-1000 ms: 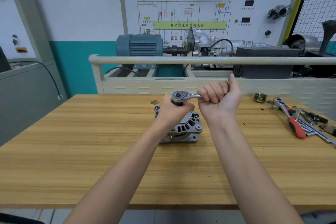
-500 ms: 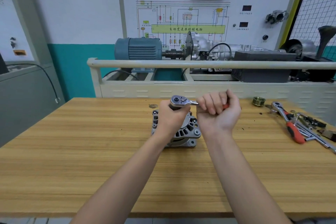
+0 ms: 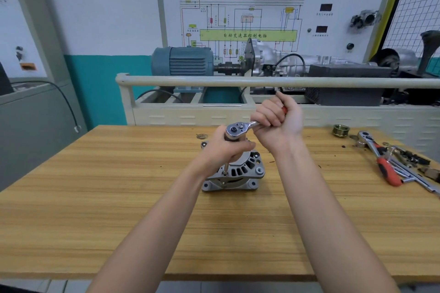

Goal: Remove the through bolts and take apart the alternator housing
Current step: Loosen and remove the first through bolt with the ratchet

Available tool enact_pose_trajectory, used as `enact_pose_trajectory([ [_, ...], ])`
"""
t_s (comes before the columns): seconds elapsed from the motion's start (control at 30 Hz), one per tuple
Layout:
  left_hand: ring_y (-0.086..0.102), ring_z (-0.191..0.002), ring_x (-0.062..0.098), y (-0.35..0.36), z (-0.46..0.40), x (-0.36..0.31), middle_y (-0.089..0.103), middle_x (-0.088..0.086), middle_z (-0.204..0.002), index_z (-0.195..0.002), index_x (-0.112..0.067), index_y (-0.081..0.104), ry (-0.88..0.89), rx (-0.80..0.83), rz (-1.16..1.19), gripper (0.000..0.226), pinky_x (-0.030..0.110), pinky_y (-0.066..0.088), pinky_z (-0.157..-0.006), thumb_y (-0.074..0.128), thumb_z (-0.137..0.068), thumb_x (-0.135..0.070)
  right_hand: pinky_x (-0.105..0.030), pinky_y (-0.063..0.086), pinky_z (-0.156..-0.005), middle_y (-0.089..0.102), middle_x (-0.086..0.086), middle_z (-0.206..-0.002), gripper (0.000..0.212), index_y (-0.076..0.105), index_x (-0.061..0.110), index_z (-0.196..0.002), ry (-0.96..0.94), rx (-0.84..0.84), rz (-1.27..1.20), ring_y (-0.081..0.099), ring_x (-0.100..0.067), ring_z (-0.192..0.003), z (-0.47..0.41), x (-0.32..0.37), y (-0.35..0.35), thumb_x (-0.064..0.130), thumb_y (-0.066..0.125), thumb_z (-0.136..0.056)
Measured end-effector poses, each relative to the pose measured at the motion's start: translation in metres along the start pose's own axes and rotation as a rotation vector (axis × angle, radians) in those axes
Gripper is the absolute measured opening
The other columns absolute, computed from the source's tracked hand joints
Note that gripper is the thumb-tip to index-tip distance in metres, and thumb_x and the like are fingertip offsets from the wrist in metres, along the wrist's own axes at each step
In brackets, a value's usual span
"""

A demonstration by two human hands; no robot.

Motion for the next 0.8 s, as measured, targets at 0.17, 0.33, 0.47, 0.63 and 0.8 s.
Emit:
enact_pose_trajectory([
  [0.17,0.026,-0.040,0.004,-0.002,0.002,0.007,0.033,-0.013,-0.041,-0.051,-0.019,0.035,0.111,-0.398,0.062,0.043,0.018,0.024,-0.040,0.058,-0.077,0.006,-0.020,0.023,-0.037,0.022,0.006,-0.035,0.050,0.037,0.018,-0.045,-0.345,-0.010,-0.019,0.019,-0.009,-0.031,0.035,-0.006,-0.009,0.017,0.033,-0.095],
  [0.33,0.030,-0.043,0.007,-0.003,0.001,0.007,0.037,-0.012,-0.044,-0.050,-0.023,0.039,0.047,-0.309,-0.050,0.045,0.021,0.027,-0.044,0.062,-0.079,0.003,-0.021,0.026,-0.037,0.022,0.007,-0.035,0.049,0.037,0.018,-0.046,-0.321,0.017,0.011,0.020,-0.009,-0.031,0.036,-0.001,-0.008,0.017,0.032,-0.094],
  [0.47,0.041,-0.047,0.015,-0.005,0.003,-0.006,0.046,0.000,-0.048,-0.050,-0.018,0.050,-0.059,0.159,-0.246,0.034,0.023,0.038,-0.050,0.071,-0.076,-0.022,-0.020,0.022,-0.036,0.024,0.007,-0.033,0.041,0.035,0.017,-0.047,0.022,0.051,0.061,0.016,-0.007,-0.031,0.008,0.002,0.001,0.016,0.040,-0.087],
  [0.63,0.033,-0.043,0.011,-0.001,0.001,-0.005,0.037,-0.002,-0.046,-0.049,-0.016,0.041,-0.070,0.079,-0.196,0.043,0.018,0.031,-0.045,0.067,-0.082,-0.007,-0.019,0.019,-0.036,0.025,0.007,-0.032,0.040,0.035,0.016,-0.045,0.149,0.046,0.039,0.012,-0.007,-0.032,-0.006,0.000,0.006,0.014,0.041,-0.085],
  [0.8,0.026,-0.045,0.009,-0.001,0.003,0.003,0.032,-0.008,-0.046,-0.054,-0.014,0.037,0.071,-0.330,-0.061,0.040,0.024,0.023,-0.046,0.056,-0.077,0.012,-0.020,0.020,-0.034,0.021,0.007,-0.035,0.052,0.035,0.018,-0.042,-0.195,-0.055,-0.033,0.019,-0.008,-0.029,0.020,0.000,-0.009,0.017,0.034,-0.094],
])
Point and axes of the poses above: each hand's wrist, its own z-axis away from the middle knuckle, its own y-axis out of the palm, x = y × z, the point moved 5 cm from there along -z, towards the middle knuckle
